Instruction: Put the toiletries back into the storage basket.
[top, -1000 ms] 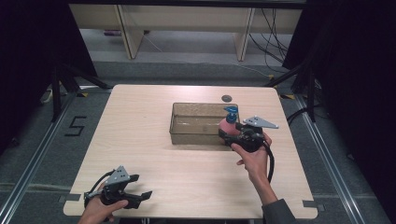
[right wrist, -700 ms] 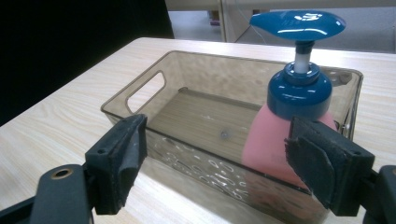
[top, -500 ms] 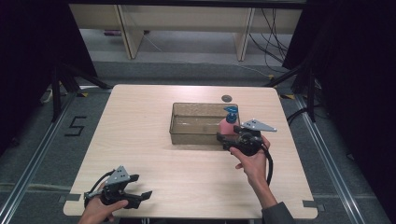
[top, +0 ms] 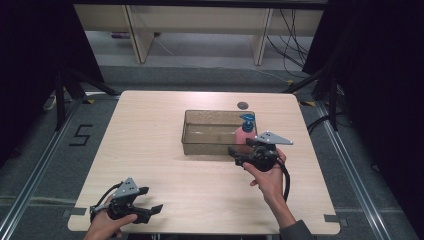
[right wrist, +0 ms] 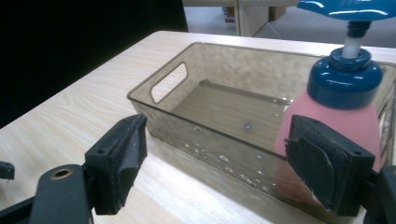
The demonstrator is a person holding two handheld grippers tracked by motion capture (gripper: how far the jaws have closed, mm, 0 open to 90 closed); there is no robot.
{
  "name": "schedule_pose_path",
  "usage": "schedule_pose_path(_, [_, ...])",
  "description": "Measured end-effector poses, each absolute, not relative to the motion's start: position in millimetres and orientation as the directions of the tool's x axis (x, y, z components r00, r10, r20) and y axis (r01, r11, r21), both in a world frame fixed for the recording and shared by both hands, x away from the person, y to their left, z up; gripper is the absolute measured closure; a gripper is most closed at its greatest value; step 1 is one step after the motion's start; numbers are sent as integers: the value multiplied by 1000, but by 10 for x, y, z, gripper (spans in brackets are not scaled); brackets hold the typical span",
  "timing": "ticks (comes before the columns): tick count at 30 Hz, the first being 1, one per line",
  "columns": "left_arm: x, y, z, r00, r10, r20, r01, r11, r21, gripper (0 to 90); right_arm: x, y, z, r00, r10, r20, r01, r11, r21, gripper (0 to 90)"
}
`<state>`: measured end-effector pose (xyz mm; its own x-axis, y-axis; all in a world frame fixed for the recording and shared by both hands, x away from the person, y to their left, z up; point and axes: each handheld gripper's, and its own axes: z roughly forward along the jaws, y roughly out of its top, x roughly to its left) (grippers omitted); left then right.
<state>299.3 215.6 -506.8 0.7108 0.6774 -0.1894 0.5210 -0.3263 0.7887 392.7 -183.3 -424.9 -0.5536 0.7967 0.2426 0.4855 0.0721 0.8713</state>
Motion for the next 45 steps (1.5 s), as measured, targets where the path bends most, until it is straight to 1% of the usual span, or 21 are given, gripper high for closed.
schedule_pose_path(4, [2993, 2157, -5070, 711, 677, -188, 521, -328, 788, 155, 3925, -1839, -4267, -575, 794, 198, 451, 106, 886, 212])
schedule_pose_path(6, [2994, 2156, -5070, 710, 678, -189, 522, -327, 788, 155, 3922, -1837, -4273, -592, 782, 195, 444, 114, 889, 212])
schedule_pose_path(7, [2994, 2156, -5069, 710, 678, -189, 522, -327, 788, 155, 3900, -1825, -4276, -577, 787, 219, 470, 100, 877, 212])
schedule_pose_path(9, [2994, 2157, -5070, 710, 678, -188, 521, -327, 788, 155, 3895, -1819, -4289, -588, 780, 213, 459, 105, 882, 212])
schedule_pose_path(10, [2994, 2157, -5070, 710, 678, -189, 522, -327, 788, 155, 3885, -1812, -4294, -575, 787, 223, 477, 101, 873, 212])
schedule_pose_path(11, [2994, 2157, -5070, 710, 678, -188, 522, -327, 788, 155, 3890, -1819, -4305, -594, 780, 197, 452, 121, 884, 212])
schedule_pose_path(14, [2994, 2157, -5069, 711, 678, -188, 521, -327, 788, 155, 3869, -1808, -4317, -593, 783, 188, 447, 126, 886, 212])
schedule_pose_path(15, [2994, 2157, -5069, 711, 678, -188, 521, -327, 788, 155, 3855, -1794, -4320, -587, 782, 211, 462, 110, 880, 212])
schedule_pose_path(20, [2994, 2157, -5069, 711, 678, -188, 521, -328, 788, 155, 3831, -1783, -4333, -606, 768, 206, 457, 124, 881, 212])
schedule_pose_path(22, [2994, 2157, -5068, 711, 678, -187, 520, -328, 788, 155, 3796, -1761, -4328, -588, 775, 232, 477, 101, 873, 212])
schedule_pose_path(24, [2994, 2157, -5068, 711, 678, -187, 520, -327, 789, 155, 3808, -1771, -4341, -610, 767, 201, 454, 129, 882, 212])
schedule_pose_path(27, [2995, 2160, -5065, 712, 677, -185, 522, -335, 784, 155, 3768, -1760, -4335, -604, 765, 224, 469, 114, 876, 211])
schedule_pose_path(28, [2994, 2160, -5065, 712, 677, -185, 522, -334, 785, 155, 3783, -1768, -4347, -624, 757, 195, 436, 131, 890, 211])
schedule_pose_path(30, [2994, 2160, -5064, 712, 677, -185, 521, -334, 785, 155, 3751, -1759, -4346, -611, 759, 225, 469, 119, 875, 209])
schedule_pose_path(31, [2994, 2160, -5064, 712, 677, -185, 522, -334, 785, 155, 3760, -1760, -4364, -623, 756, 199, 440, 128, 889, 207])
schedule_pose_path(34, [2994, 2161, -5064, 712, 677, -185, 522, -334, 785, 155, 3734, -1757, -4371, -621, 755, 211, 463, 136, 876, 201])
schedule_pose_path(36, [2994, 2161, -5064, 712, 677, -185, 522, -334, 785, 155, 3730, -1762, -4386, -628, 753, 199, 443, 136, 886, 200])
schedule_pose_path(40, [2994, 2161, -5064, 712, 677, -185, 522, -334, 785, 155, 3685, -1757, -4395, -619, 750, 233, 477, 123, 870, 198])
schedule_pose_path(42, [2995, 2161, -5064, 712, 677, -185, 522, -334, 785, 155, 3678, -1774, -4400, -626, 754, 201, 448, 137, 883, 196])
schedule_pose_path(44, [2994, 2162, -5064, 712, 678, -185, 522, -334, 785, 155, 3654, -1764, -4402, -618, 748, 241, 482, 119, 868, 194])
schedule_pose_path(45, [2995, 2162, -5064, 712, 678, -185, 522, -334, 785, 155, 3661, -1768, -4413, -627, 748, 218, 459, 127, 879, 193])
